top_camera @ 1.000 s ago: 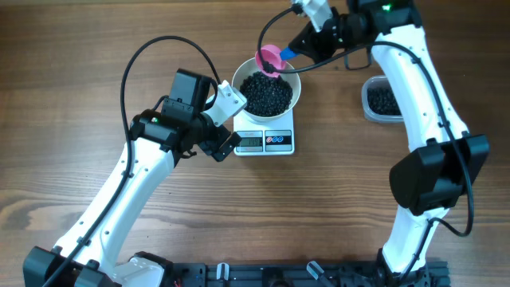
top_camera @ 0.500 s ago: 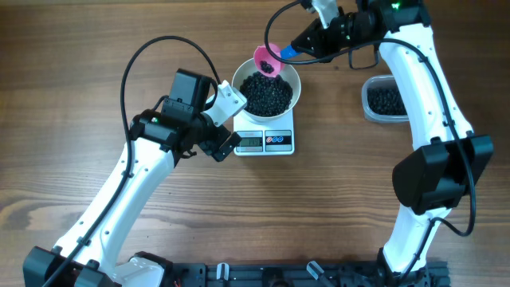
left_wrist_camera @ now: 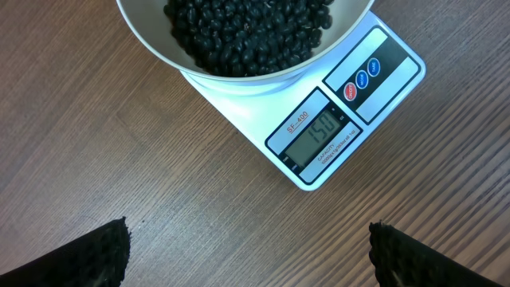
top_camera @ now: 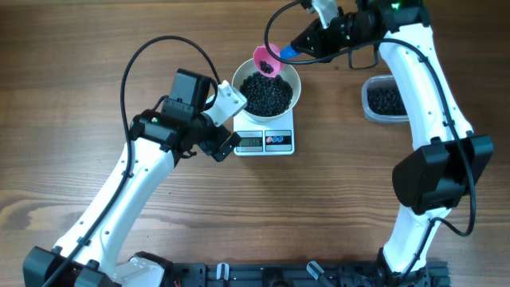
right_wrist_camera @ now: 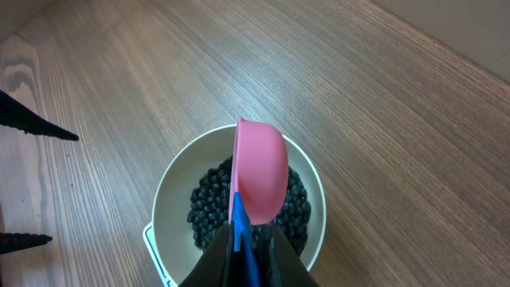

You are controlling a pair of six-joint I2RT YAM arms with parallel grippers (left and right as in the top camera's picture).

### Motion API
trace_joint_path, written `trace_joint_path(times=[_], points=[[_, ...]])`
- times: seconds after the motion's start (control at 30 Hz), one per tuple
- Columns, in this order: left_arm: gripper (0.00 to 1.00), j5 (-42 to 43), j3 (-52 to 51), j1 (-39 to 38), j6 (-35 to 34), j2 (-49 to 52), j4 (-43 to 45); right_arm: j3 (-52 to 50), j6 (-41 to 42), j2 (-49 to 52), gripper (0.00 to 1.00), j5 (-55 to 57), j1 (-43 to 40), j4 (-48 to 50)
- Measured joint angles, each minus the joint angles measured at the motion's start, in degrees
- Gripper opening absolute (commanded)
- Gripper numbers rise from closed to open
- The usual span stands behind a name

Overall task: Scoop item into bowl and weigh 150g on scale
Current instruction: 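Carry the pink scoop right to the clear bean tub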

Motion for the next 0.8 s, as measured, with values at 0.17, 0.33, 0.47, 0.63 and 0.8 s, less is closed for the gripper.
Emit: trace_joint_path(times=[0.17,0.33,0.47,0.63,0.8], points=[[1.00,0.0,0.0,0.0,0.0,0.0,0.0,0.0,0.0,0.0,0.04,0.0,0.0,0.0],[1.00,0.0,0.0,0.0,0.0,0.0,0.0,0.0,0.9,0.0,0.04,-0.1,-0.2,0.0],[1.00,0.0,0.0,0.0,0.0,0.0,0.0,0.0,3.8,-1.7,0.04,-1.3,-2.9,-0.7],[1.00,0.0,0.0,0.0,0.0,0.0,0.0,0.0,8.2,-8.8,0.04,-2.6,-12.4,-3.3],[1.00,0.0,0.0,0.0,0.0,0.0,0.0,0.3,10.1,-14.3,0.04,-3.9,-21.5,-9.9]])
